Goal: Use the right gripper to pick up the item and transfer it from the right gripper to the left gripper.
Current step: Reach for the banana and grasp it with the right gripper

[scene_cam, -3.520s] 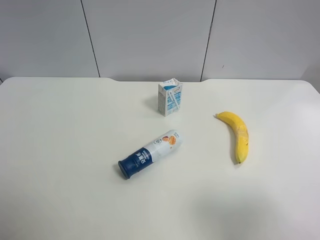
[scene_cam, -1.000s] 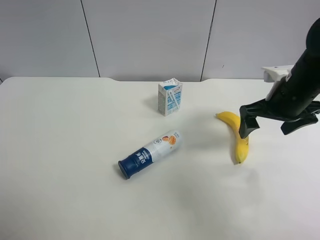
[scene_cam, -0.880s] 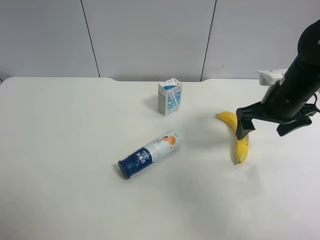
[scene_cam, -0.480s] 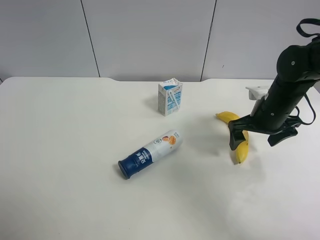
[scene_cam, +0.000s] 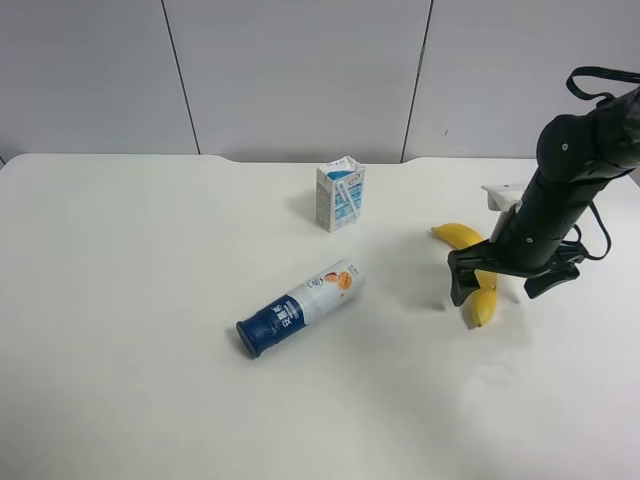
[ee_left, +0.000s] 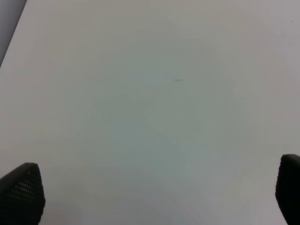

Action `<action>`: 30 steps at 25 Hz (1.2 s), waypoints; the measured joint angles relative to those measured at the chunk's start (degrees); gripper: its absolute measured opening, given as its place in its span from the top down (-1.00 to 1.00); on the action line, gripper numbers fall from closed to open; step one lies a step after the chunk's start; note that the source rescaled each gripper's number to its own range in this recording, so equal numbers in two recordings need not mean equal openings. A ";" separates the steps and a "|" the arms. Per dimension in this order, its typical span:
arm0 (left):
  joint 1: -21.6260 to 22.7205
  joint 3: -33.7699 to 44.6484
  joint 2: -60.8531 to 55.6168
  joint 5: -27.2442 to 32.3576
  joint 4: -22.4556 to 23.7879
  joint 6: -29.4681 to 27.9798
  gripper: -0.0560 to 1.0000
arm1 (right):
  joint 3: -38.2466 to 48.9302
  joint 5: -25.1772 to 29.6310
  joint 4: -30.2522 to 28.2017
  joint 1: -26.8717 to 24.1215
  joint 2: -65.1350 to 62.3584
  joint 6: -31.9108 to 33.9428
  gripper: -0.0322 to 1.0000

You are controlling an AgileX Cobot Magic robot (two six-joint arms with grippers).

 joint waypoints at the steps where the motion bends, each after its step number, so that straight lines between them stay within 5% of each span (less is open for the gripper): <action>1: 0.00 0.00 0.00 0.00 0.00 0.00 -1.00 | 0.00 -0.38 0.00 0.00 0.00 0.00 -1.00; 30: 0.00 0.00 0.00 0.00 0.00 0.00 -1.00 | -0.02 0.83 0.47 0.05 3.66 0.18 -1.00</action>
